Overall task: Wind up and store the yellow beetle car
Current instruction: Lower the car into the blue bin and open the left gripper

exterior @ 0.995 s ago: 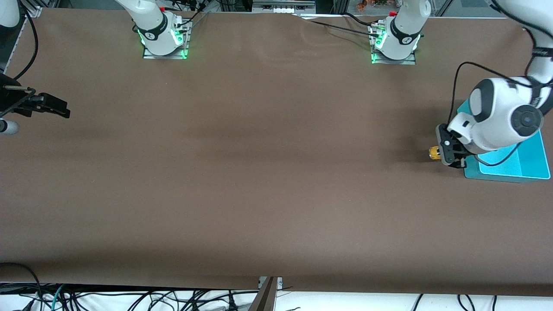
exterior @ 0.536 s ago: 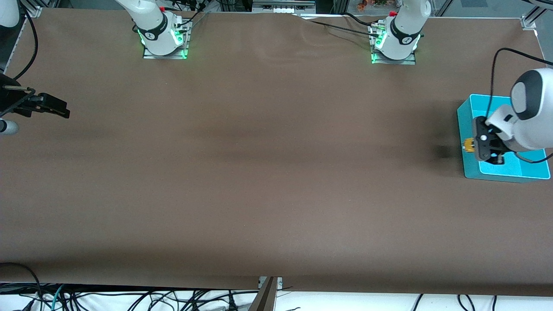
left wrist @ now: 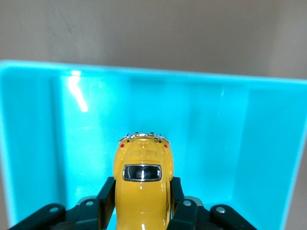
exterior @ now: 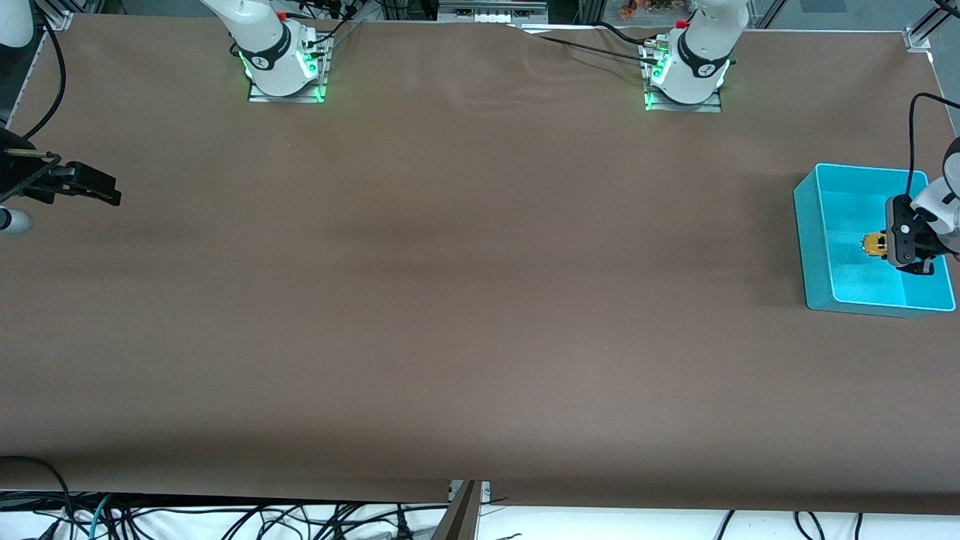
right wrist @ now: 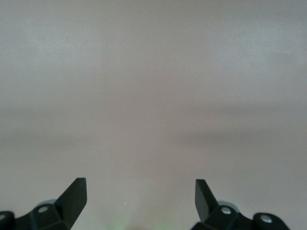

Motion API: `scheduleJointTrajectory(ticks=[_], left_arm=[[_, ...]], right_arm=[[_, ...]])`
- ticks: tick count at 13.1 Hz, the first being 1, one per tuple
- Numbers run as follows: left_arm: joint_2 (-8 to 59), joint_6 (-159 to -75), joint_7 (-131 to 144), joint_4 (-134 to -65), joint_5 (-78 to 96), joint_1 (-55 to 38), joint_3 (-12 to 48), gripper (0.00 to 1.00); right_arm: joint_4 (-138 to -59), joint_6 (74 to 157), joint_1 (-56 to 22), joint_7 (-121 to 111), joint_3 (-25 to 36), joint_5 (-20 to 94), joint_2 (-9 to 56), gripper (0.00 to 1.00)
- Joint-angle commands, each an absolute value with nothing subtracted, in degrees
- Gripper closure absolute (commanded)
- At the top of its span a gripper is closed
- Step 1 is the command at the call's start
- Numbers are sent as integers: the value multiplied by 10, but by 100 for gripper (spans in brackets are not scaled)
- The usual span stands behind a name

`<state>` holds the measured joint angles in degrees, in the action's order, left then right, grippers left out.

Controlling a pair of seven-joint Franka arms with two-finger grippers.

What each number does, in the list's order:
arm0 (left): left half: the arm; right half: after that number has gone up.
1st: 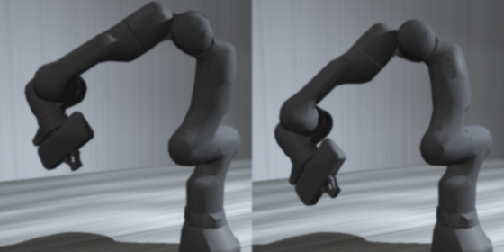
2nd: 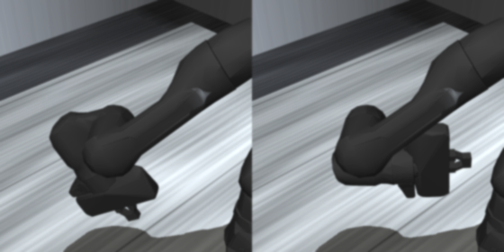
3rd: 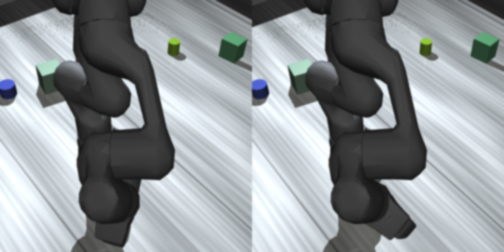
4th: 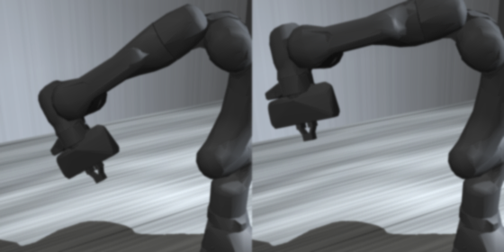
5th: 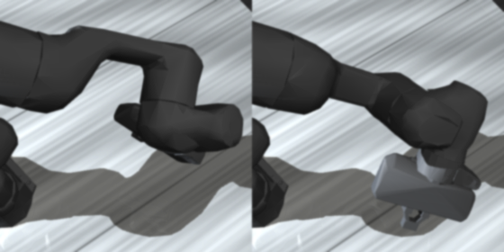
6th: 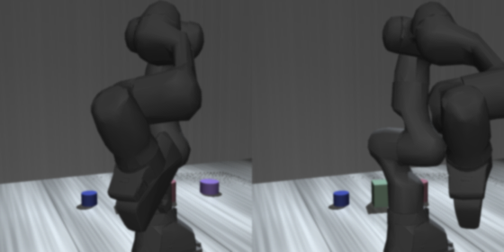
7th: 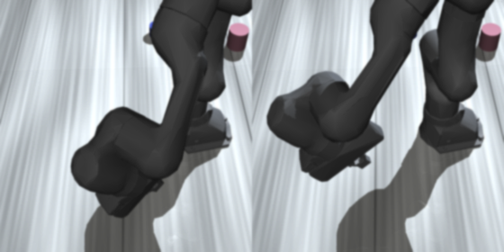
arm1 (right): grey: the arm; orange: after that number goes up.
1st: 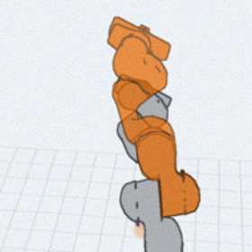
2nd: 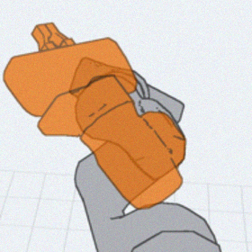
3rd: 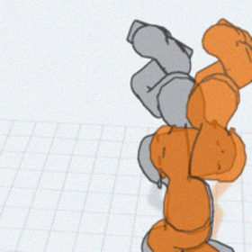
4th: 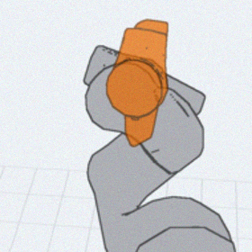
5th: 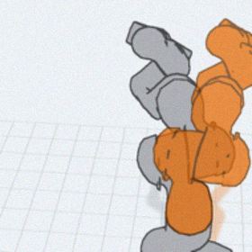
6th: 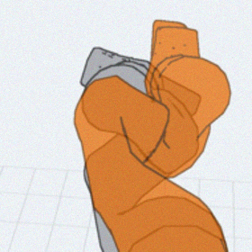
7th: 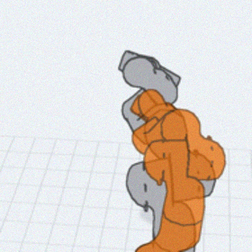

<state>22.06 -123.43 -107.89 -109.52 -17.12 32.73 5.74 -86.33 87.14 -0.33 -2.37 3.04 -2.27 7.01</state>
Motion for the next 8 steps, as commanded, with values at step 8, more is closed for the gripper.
scheduleJointTrajectory(ticks=[8], left_arm=[[222,-1356,-1121,-1223,-183,398,67,72]], right_arm=[[-859,871,-3,-23,29,-28,70,0]])
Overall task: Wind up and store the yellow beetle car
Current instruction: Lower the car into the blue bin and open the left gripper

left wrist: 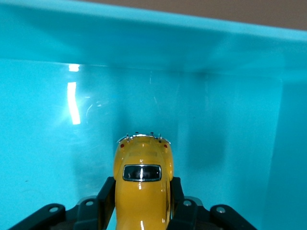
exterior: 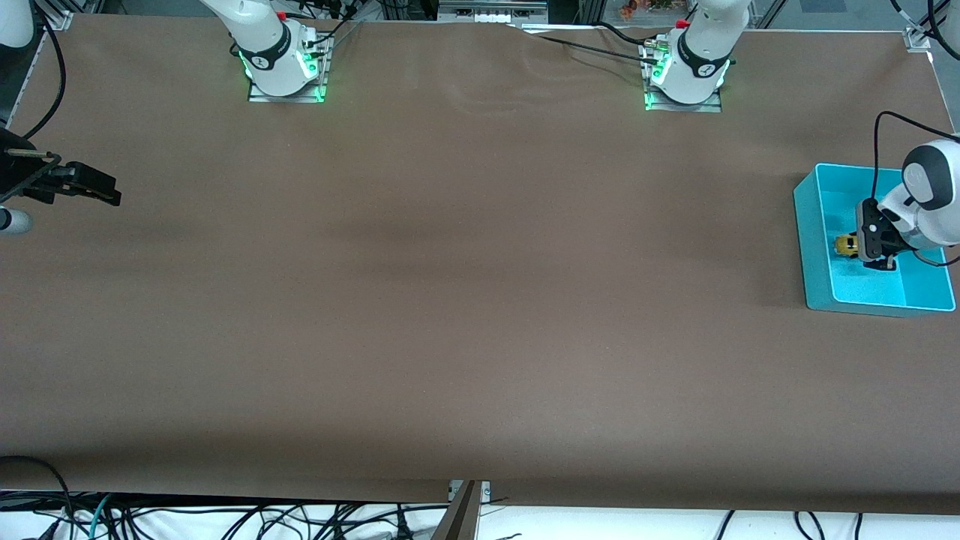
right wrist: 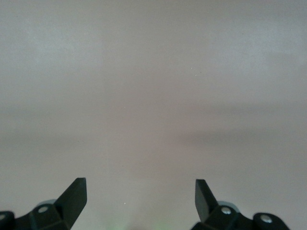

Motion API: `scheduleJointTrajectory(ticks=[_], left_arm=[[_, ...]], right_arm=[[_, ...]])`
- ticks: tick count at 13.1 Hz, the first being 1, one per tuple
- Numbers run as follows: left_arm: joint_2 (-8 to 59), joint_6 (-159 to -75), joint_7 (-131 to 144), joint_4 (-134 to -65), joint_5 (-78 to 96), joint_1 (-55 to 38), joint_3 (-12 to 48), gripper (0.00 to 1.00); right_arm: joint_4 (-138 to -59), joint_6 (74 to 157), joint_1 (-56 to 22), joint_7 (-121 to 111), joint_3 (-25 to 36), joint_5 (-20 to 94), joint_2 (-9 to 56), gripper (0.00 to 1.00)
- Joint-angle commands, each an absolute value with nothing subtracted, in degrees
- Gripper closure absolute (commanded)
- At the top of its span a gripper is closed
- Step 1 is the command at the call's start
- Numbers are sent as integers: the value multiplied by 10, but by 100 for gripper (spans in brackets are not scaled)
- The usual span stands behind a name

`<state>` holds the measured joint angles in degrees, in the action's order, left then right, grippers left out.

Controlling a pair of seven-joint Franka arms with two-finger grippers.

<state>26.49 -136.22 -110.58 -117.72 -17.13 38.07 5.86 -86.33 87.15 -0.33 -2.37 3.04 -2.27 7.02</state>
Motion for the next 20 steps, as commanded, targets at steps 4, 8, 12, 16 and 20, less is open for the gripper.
scheduleJointTrajectory(ticks=[4,8,12,16,20], left_arm=[[234,-1409,-1121,-1258,-183,434,68,72],[230,-1417,-1122,-1273,-184,437,68,1],[180,-1405,-1130,-1267,-183,434,88,0],[121,-1227,-1129,-1163,-176,433,157,0],[130,-1077,-1034,-1018,-142,386,194,0]], right_arm=[[-859,871,-3,-23,29,-28,70,0],[-859,871,-2,-23,29,-27,70,0],[-859,871,-2,-23,29,-27,70,0],[-859,872,-1,-23,29,-27,70,0],[-859,872,-1,-23,29,-26,70,0]])
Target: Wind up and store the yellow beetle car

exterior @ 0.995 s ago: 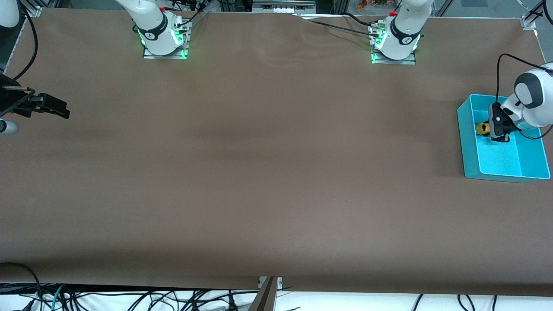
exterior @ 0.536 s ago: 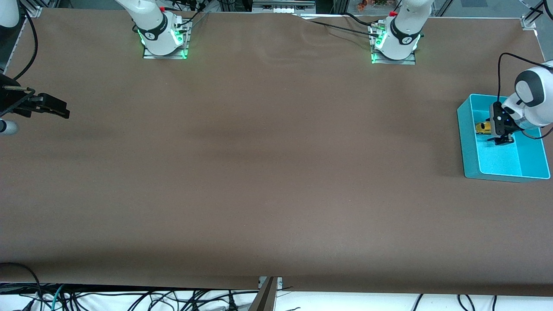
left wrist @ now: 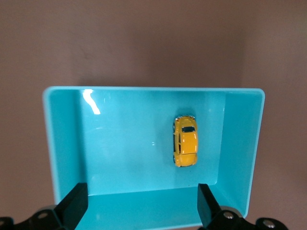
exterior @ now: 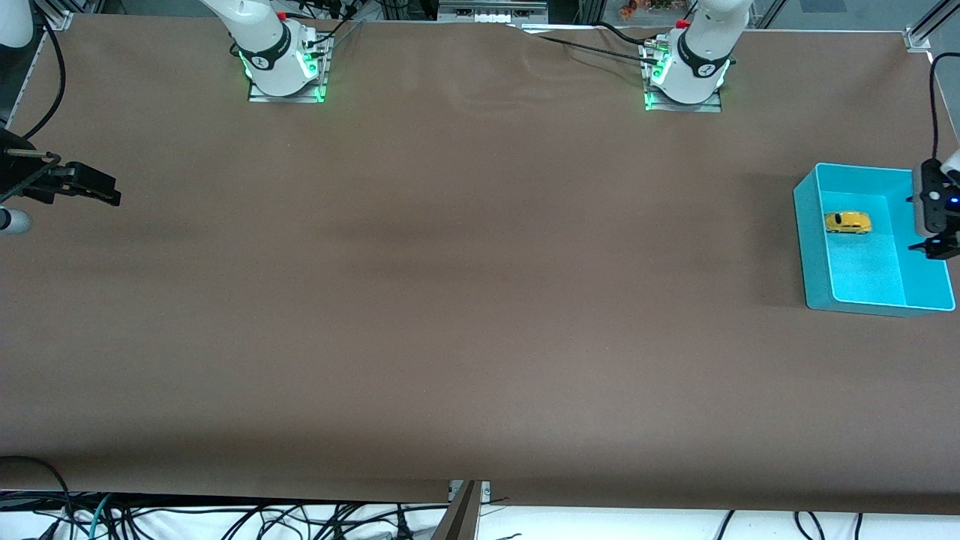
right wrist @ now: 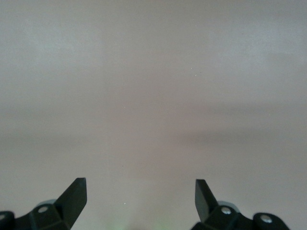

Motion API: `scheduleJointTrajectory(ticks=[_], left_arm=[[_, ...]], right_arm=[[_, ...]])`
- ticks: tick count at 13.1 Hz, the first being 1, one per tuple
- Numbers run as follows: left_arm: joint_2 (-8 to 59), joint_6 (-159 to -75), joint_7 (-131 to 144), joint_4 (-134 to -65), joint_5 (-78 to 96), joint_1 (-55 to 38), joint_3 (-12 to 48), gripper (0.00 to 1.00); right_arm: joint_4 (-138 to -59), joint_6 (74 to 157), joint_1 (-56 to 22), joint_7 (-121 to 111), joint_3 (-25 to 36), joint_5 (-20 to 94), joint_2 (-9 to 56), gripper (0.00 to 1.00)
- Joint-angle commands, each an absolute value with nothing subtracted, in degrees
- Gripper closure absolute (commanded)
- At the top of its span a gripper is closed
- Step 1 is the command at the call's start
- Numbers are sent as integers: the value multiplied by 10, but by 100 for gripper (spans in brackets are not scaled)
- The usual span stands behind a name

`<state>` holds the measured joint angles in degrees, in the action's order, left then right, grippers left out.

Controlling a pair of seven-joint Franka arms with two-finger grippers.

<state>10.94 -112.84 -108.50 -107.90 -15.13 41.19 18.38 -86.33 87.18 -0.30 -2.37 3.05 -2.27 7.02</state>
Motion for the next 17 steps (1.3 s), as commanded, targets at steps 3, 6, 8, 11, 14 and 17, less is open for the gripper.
scheduleJointTrajectory(ticks=[3,6,8,11,14,17], left_arm=[[145,-1040,-930,-963,-105,317,194,0],[152,-1039,-773,-951,-98,249,194,0],[152,-1017,-668,-930,-97,216,194,0],[160,-974,-578,-878,-63,188,190,0],[128,-975,-451,-878,-58,120,142,0],[85,-974,-260,-901,-53,65,94,0]], right_arm=[[-859,872,-1,-26,30,-26,70,0],[-859,872,-1,-26,31,-25,70,0],[-859,872,1,-26,31,-25,70,0],[-859,872,1,-26,31,-25,70,0],[-859,872,1,-35,32,-24,70,0],[-859,872,1,-36,32,-24,70,0]])
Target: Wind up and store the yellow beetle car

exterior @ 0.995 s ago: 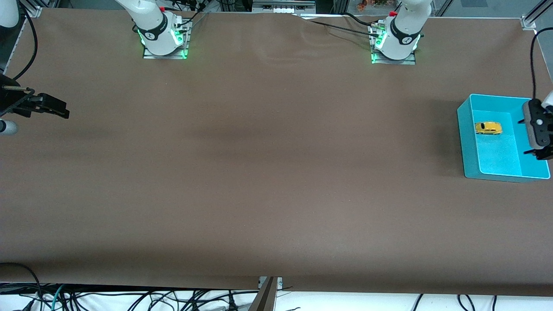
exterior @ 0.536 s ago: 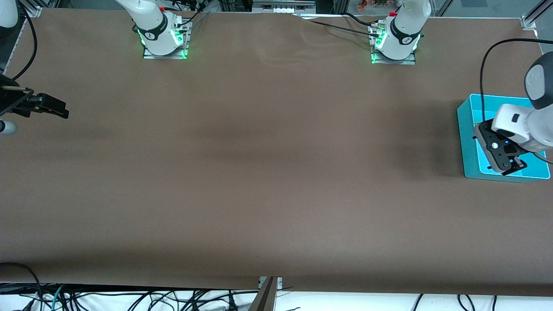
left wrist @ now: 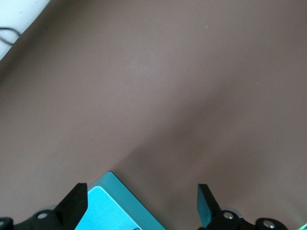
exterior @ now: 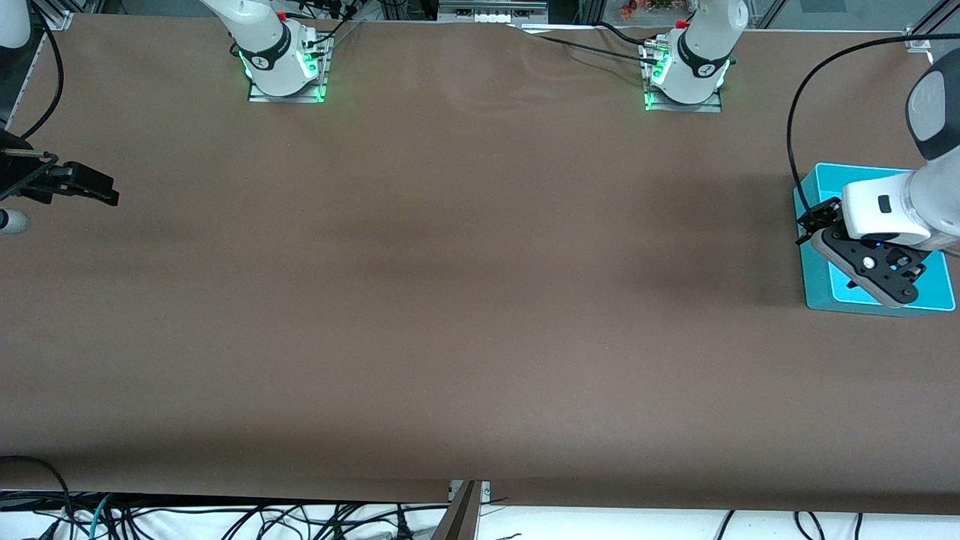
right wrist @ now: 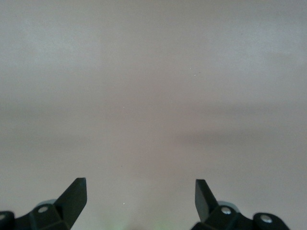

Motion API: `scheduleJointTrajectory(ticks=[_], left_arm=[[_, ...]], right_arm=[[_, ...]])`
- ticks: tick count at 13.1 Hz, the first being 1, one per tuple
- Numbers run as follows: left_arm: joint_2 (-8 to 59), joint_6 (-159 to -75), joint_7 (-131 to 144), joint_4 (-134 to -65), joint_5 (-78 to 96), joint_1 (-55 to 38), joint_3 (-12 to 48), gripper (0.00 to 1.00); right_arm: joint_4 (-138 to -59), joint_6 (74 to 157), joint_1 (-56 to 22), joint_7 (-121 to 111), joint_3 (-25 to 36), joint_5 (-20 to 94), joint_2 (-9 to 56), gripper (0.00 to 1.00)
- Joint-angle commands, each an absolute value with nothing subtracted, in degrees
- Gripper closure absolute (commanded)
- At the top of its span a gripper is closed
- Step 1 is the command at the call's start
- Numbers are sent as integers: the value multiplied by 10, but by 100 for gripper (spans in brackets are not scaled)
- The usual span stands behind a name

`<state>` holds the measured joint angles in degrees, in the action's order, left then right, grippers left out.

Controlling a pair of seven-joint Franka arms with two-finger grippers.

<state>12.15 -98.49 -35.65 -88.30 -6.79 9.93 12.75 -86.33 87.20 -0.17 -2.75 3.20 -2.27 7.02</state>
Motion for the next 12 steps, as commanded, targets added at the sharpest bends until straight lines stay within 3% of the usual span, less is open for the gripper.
scheduleJointTrajectory(ticks=[1,5,9,12], left_arm=[[69,-974,-196,-913,-44,43,69,0],[-2,-976,-29,-980,20,8,-11,0],[-55,-976,-8,-1034,15,1,-13,0],[-53,-976,-7,-1038,16,-18,-18,0]], right_arm=[[-860,872,1,-36,32,-24,70,0],[-859,872,1,-36,32,-24,70,0],[-859,872,1,-37,32,-24,70,0],[-859,872,1,-36,32,-24,70,0]])
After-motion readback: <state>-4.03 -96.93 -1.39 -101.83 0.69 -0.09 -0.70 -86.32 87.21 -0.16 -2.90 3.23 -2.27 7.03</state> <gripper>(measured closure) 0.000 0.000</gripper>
